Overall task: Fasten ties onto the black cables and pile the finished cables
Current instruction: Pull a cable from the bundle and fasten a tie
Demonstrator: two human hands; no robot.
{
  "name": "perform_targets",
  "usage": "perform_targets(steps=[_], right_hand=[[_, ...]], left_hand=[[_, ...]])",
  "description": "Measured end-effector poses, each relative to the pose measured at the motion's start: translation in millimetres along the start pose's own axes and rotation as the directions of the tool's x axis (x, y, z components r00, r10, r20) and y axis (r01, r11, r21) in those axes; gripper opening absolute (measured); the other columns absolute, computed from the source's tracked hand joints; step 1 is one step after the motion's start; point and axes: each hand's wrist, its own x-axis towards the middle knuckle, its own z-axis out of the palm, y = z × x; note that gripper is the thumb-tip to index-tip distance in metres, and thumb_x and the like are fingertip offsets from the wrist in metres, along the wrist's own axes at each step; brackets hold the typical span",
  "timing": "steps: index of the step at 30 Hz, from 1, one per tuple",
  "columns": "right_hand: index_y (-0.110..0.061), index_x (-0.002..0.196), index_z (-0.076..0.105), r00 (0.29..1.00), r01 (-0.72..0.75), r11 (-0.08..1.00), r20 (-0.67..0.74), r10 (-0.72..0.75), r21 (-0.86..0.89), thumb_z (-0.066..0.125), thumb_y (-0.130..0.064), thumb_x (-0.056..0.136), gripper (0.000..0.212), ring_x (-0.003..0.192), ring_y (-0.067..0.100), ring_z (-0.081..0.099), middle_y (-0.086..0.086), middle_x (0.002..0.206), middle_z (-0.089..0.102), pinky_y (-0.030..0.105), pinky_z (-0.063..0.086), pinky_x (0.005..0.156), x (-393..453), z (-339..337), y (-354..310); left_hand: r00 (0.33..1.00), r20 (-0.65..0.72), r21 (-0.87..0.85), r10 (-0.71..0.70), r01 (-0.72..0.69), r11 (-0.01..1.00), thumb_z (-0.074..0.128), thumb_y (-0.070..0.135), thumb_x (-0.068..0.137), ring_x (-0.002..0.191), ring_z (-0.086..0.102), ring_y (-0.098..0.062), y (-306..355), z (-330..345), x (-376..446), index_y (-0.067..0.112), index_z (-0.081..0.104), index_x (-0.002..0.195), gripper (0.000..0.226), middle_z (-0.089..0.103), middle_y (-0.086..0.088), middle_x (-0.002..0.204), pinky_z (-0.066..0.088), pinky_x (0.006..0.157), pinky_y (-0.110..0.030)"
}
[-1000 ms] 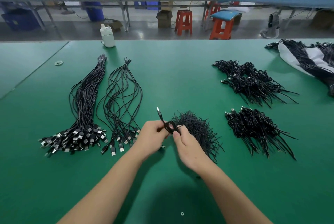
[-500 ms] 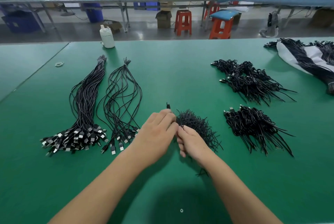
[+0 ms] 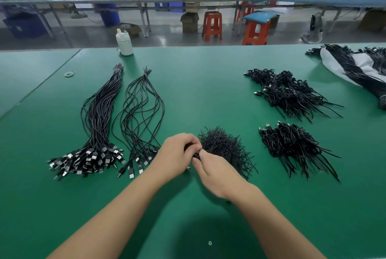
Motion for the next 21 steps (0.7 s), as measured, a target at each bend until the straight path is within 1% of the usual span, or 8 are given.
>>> perform_targets(steps=[4, 7, 9, 11, 14, 16, 18, 21], right_hand=[[-0.019, 0.097, 0.041, 0.999, 0.044, 0.992, 0.021, -0.041, -0.119, 0.026, -0.038, 0.107, 0.026, 0.09, 0.036, 0.061, 0.012, 0.096, 0.064, 0.04, 0.036, 0.071, 0.4, 1.9, 0.0], [-0.018, 0.092, 0.039, 1.0, 0.022, 0.991, 0.017, -0.02, -0.133, 0.024, -0.037, 0.107, 0.028, 0.081, 0.034, 0.059, 0.01, 0.088, 0.061, 0.038, 0.033, 0.066, 0.5, 2.3, -0.6], [-0.013, 0.096, 0.046, 1.0, 0.018, 0.987, 0.009, -0.017, -0.16, 0.026, -0.031, 0.107, 0.029, 0.083, 0.036, 0.061, 0.013, 0.091, 0.064, 0.039, 0.038, 0.066, 1.1, 1.4, -1.3], [-0.007, 0.102, 0.055, 0.999, 0.043, 0.978, 0.018, -0.04, -0.203, 0.027, -0.021, 0.105, 0.031, 0.086, 0.038, 0.063, 0.016, 0.095, 0.067, 0.041, 0.044, 0.07, 2.9, 1.5, -1.8], [-0.009, 0.102, 0.052, 1.0, 0.012, 0.982, -0.002, -0.012, -0.188, 0.026, -0.021, 0.105, 0.029, 0.084, 0.036, 0.063, 0.013, 0.094, 0.066, 0.038, 0.038, 0.066, 3.8, 3.7, -0.1], [-0.009, 0.105, 0.05, 1.0, -0.013, 0.983, -0.004, 0.012, -0.181, 0.026, -0.023, 0.106, 0.028, 0.085, 0.035, 0.063, 0.012, 0.095, 0.065, 0.038, 0.038, 0.067, 5.5, 6.2, 1.1], [-0.009, 0.104, 0.05, 0.999, -0.037, 0.983, 0.002, 0.038, -0.181, 0.027, -0.026, 0.106, 0.028, 0.087, 0.035, 0.063, 0.013, 0.097, 0.065, 0.039, 0.04, 0.069, 6.4, 8.4, 2.7], [-0.011, 0.103, 0.049, 0.998, -0.059, 0.976, -0.019, 0.056, -0.208, 0.028, -0.027, 0.107, 0.028, 0.087, 0.035, 0.064, 0.012, 0.096, 0.065, 0.038, 0.037, 0.066, 8.7, 9.5, 5.4]], left_hand=[[0.998, 0.005, -0.014, -0.064, 0.064, 0.998, 0.069, 0.024, 0.089, 0.086, 0.059, -0.004, -2.6, -2.8, 1.6, 0.035, 0.066, 0.078, 0.016, 0.068, 0.013, 0.088, 0.043, 0.082, -0.021], [0.991, -0.087, 0.068, -0.1, 0.106, 0.992, 0.069, 0.036, 0.089, 0.091, 0.059, -0.009, -5.9, -1.3, 1.4, 0.028, 0.07, 0.078, 0.014, 0.068, 0.009, 0.095, 0.044, 0.087, -0.027], [0.995, -0.083, 0.083, -0.055, 0.062, 0.995, 0.065, 0.041, 0.092, 0.099, 0.061, -0.009, -6.9, 0.6, -0.7, 0.022, 0.076, 0.084, 0.023, 0.072, 0.008, 0.099, 0.042, 0.09, -0.025], [0.999, -0.042, 0.103, 0.014, -0.01, 0.995, 0.068, 0.042, 0.09, 0.113, 0.056, -0.005, -6.8, 1.9, -3.0, 0.027, 0.079, 0.087, 0.02, 0.072, 0.01, 0.11, 0.039, 0.097, -0.024], [1.0, -0.009, 0.141, 0.027, -0.025, 0.99, 0.068, 0.039, 0.09, 0.129, 0.048, -0.008, -9.2, 2.5, -3.6, 0.03, 0.078, 0.094, 0.014, 0.067, 0.009, 0.124, 0.035, 0.109, -0.039], [0.999, -0.03, 0.207, 0.045, -0.038, 0.978, 0.067, 0.036, 0.091, 0.131, 0.048, -0.012, -9.2, 4.9, -4.6, 0.029, 0.078, 0.096, 0.013, 0.067, 0.009, 0.125, 0.036, 0.107, -0.043], [0.994, -0.055, 0.305, 0.09, -0.069, 0.95, 0.067, 0.033, 0.091, 0.129, 0.049, -0.015, -8.7, 8.9, -6.7, 0.029, 0.077, 0.098, 0.013, 0.066, 0.01, 0.125, 0.037, 0.102, -0.04], [0.982, -0.089, 0.412, 0.166, -0.116, 0.904, 0.07, 0.027, 0.088, 0.114, 0.054, -0.02, -5.4, 14.0, -11.3, 0.027, 0.076, 0.094, 0.009, 0.069, 0.01, 0.111, 0.037, 0.086, -0.036]])
